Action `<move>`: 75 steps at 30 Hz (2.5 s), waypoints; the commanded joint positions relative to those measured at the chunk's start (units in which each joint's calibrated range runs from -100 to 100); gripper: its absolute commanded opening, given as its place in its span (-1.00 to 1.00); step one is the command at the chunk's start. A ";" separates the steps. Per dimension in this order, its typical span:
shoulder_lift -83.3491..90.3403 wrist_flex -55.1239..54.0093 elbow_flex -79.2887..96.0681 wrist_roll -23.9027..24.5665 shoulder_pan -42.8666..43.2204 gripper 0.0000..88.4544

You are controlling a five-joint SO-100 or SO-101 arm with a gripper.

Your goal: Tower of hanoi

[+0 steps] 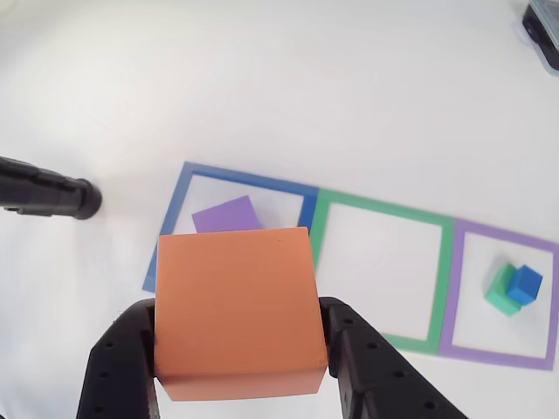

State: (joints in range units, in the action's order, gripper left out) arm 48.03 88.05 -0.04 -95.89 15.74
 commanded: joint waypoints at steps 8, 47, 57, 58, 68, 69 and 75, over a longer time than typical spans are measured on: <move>3.98 -33.70 36.71 -4.11 0.38 -0.82; -42.82 -113.99 62.24 -4.11 5.26 -0.82; -45.54 -115.37 60.97 -4.11 6.03 -0.83; -45.70 -115.37 60.97 -4.11 6.03 -0.82; -46.82 -115.37 60.97 -4.11 6.25 -0.71; -46.82 -115.37 60.97 -4.11 6.25 -0.68; -46.91 -115.37 61.06 -4.11 6.18 -0.48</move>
State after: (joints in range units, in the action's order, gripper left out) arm 0.84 -26.00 63.10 -100.00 21.28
